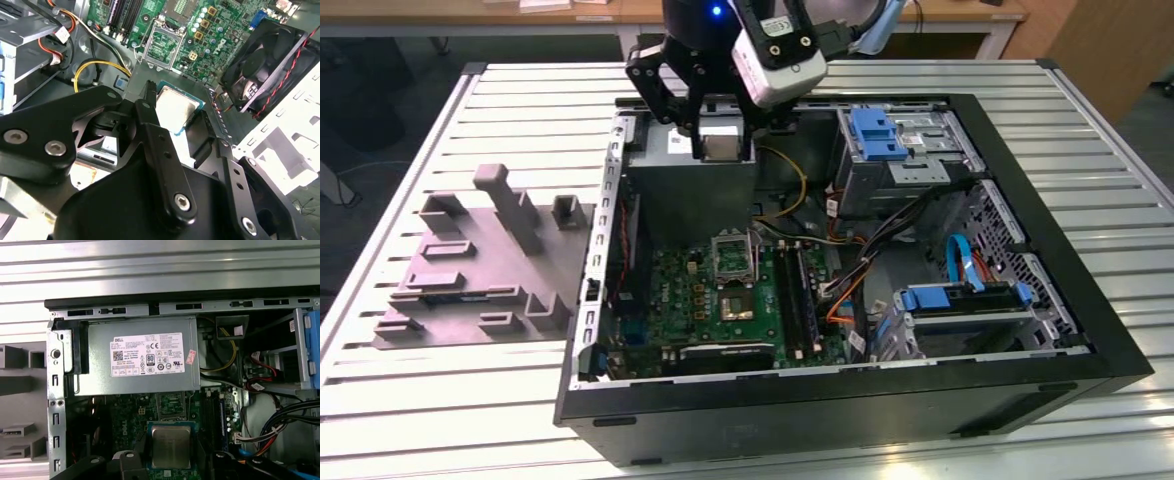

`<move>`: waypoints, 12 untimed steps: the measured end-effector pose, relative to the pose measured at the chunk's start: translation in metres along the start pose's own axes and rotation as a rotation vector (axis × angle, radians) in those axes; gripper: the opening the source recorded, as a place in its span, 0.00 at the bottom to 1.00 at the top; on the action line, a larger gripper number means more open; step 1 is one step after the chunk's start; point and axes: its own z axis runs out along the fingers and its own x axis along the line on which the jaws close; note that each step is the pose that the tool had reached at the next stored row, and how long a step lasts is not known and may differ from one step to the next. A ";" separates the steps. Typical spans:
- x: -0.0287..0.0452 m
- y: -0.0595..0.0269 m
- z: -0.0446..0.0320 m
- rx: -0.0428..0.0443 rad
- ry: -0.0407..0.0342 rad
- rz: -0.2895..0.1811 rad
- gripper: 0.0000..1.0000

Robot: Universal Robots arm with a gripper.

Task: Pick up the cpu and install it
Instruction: 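Place the cpu into insertion slot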

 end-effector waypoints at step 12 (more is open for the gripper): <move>-0.0074 -0.0146 0.0197 0.0019 0.0025 -0.016 0.48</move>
